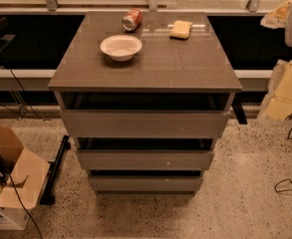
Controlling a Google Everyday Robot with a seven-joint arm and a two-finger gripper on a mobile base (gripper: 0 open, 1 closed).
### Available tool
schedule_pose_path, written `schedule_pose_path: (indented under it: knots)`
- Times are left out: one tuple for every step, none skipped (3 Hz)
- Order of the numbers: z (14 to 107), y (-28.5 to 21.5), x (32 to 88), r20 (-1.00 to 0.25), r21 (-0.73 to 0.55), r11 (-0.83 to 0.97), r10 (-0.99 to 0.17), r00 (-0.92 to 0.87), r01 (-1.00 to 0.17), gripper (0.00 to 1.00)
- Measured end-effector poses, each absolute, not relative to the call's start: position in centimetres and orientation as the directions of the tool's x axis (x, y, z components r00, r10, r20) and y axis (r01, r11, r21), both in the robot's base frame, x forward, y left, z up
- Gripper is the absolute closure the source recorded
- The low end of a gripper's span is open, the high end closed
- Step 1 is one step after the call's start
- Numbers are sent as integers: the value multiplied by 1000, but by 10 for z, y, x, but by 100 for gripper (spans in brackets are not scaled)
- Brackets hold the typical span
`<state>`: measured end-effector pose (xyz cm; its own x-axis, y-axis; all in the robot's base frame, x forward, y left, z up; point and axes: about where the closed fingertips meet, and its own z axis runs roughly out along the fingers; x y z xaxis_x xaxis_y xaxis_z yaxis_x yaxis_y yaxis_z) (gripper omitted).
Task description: Open middle drawer
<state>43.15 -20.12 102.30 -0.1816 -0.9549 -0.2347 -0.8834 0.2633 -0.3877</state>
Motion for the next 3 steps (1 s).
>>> schedule_pose_path:
  knots:
    - [1024,-201,431,-236,-390,263,-955,-181,-882,0]
    - [1021,-202,430,-281,-391,293,-941,-190,-872,0]
    - [999,-206,432,-355,-361,334,-913,-203,-871,0]
